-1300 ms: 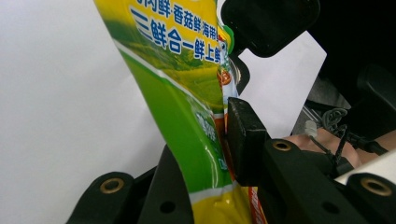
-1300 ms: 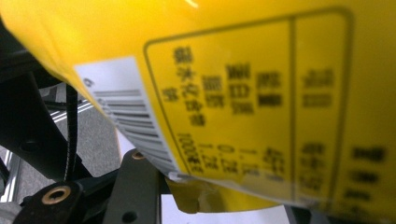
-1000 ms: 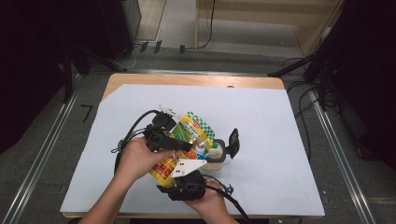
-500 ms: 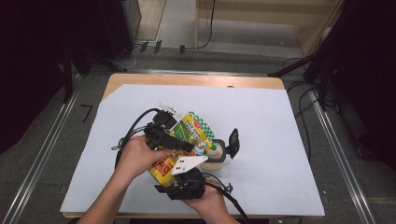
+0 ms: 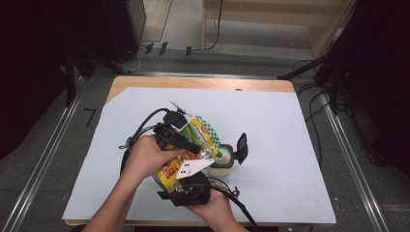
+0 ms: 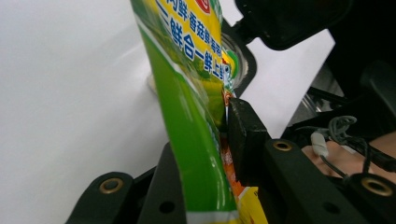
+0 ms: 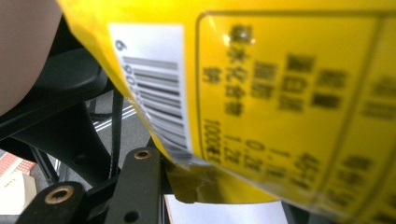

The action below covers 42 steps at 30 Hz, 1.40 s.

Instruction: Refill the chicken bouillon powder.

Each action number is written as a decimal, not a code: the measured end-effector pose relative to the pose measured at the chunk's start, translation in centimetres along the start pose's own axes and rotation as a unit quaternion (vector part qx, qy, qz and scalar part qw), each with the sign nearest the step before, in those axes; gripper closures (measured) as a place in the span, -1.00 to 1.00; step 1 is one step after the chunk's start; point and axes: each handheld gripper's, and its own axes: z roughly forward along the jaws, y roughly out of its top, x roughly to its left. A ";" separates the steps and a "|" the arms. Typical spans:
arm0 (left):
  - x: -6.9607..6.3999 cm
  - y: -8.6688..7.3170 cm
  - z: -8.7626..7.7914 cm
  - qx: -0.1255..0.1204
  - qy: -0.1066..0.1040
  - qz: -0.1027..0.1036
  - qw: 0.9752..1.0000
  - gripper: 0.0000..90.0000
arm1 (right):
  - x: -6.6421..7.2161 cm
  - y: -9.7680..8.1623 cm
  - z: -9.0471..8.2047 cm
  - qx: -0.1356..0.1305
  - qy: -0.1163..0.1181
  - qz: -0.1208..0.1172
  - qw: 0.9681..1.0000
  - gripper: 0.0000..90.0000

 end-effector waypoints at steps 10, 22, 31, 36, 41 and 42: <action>0.3 0.0 0.5 -0.010 -0.004 -0.010 1.000 0.80 | 0.0 -0.3 0.2 0.011 -0.024 -0.005 1.000 0.41; 0.6 -0.6 -1.0 -0.012 -0.018 -0.009 1.000 0.55 | -0.8 -0.4 -0.8 -0.016 -0.014 0.017 1.000 0.47; 0.3 -0.7 -1.3 -0.018 -0.015 0.009 1.000 0.81 | 0.0 -0.2 -0.6 -0.009 -0.010 0.000 1.000 0.45; -0.3 -0.6 -1.3 -0.019 -0.003 0.016 1.000 0.88 | 0.4 0.0 -0.5 -0.004 -0.021 -0.017 1.000 0.42; -0.7 -0.4 -0.8 -0.014 0.009 0.020 1.000 0.91 | 0.7 -0.1 -0.1 0.008 -0.032 -0.022 0.999 0.42; -0.7 -0.4 -0.7 -0.013 0.009 0.021 1.000 0.91 | 0.7 -0.1 0.0 0.009 -0.031 -0.020 0.999 0.45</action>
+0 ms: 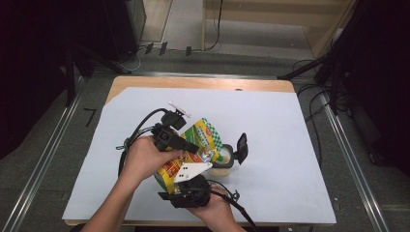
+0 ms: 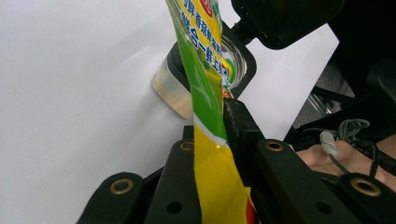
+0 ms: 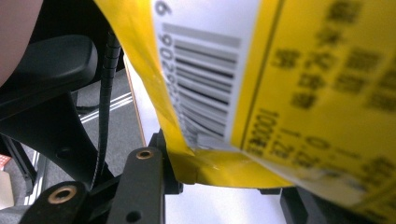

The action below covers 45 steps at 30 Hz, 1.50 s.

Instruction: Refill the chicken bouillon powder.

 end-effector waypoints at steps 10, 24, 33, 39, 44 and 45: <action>-0.2 0.2 0.1 -0.012 -0.003 0.002 1.000 0.88 | -0.1 0.0 0.0 -0.010 0.003 0.000 1.000 0.53; 0.0 0.0 -1.1 -0.024 -0.019 -0.012 0.999 0.60 | -0.5 0.3 -0.6 -0.033 0.015 0.008 0.999 0.53; -0.4 0.0 -1.4 -0.024 -0.004 0.007 1.000 0.82 | -0.3 0.6 -0.6 -0.035 0.021 0.009 0.999 0.55; -0.8 0.1 -1.2 -0.022 0.018 0.013 1.000 0.94 | -0.2 0.7 -0.3 -0.028 0.020 0.006 0.999 0.47; -0.9 0.1 -1.0 -0.018 0.032 0.015 0.999 0.97 | 0.2 0.7 0.0 -0.013 -0.002 -0.015 1.000 0.48; -0.9 0.1 -1.0 -0.019 0.031 0.012 0.999 0.97 | 0.2 0.7 0.0 -0.012 -0.003 -0.018 1.000 0.49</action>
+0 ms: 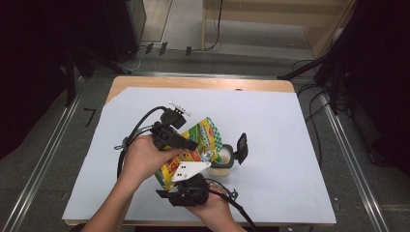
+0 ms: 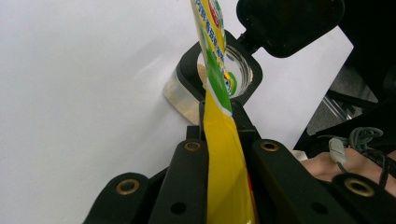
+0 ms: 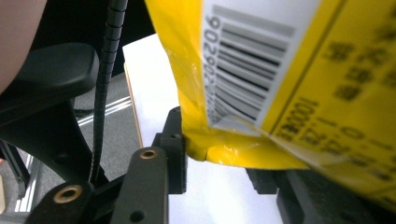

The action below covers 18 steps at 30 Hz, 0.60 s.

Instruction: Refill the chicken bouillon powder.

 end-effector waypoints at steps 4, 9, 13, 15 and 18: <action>0.1 0.0 -0.1 -0.016 -0.010 -0.010 1.000 0.88 | 0.0 0.1 -0.1 -0.004 0.001 -0.001 1.000 0.55; 0.1 0.0 -0.3 -0.021 -0.021 -0.003 1.000 0.63 | -0.3 0.1 -0.4 -0.019 0.012 0.010 1.000 0.55; 0.2 0.0 -0.7 -0.027 -0.028 0.002 0.999 0.57 | -0.4 0.2 -0.7 -0.028 0.017 0.016 0.999 0.56; 0.1 -0.1 -0.9 -0.030 -0.025 0.004 0.999 0.52 | -0.5 0.2 -0.8 -0.031 0.018 0.019 0.999 0.56; 0.0 -0.1 -1.2 -0.030 -0.017 0.004 0.999 0.53 | -0.6 0.2 -0.8 -0.032 0.018 0.019 0.999 0.56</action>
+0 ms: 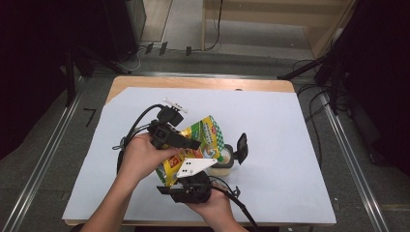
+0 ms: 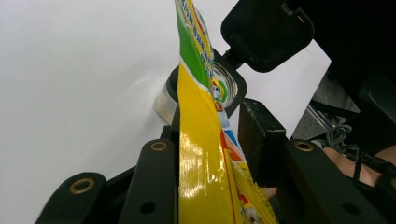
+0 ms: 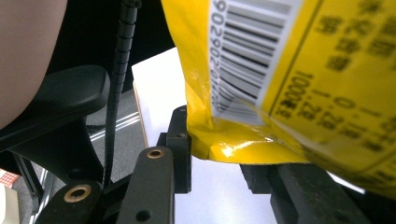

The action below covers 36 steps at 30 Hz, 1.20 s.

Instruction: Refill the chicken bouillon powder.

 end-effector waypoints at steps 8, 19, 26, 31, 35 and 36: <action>-0.3 0.0 0.0 0.006 0.020 0.013 1.000 0.91 | 0.0 -0.1 0.5 0.008 0.012 0.002 1.000 0.55; -1.1 0.3 0.3 0.003 0.027 0.018 0.999 0.95 | 0.2 -0.1 0.6 0.017 -0.002 -0.006 1.000 0.59; -1.0 0.5 0.4 -0.004 0.003 0.013 1.000 0.90 | 0.1 0.0 0.6 0.011 0.003 0.002 1.000 0.63; -0.7 0.8 0.4 -0.011 0.001 0.017 1.000 0.86 | -0.1 0.2 0.5 0.006 0.007 0.006 1.000 0.63; -0.5 1.0 0.4 -0.012 0.004 0.019 1.000 0.87 | -0.2 0.4 0.4 0.004 0.006 0.006 1.000 0.63; -0.4 1.1 0.4 -0.012 0.003 0.019 1.000 0.87 | -0.2 0.4 0.4 0.005 0.006 0.005 1.000 0.63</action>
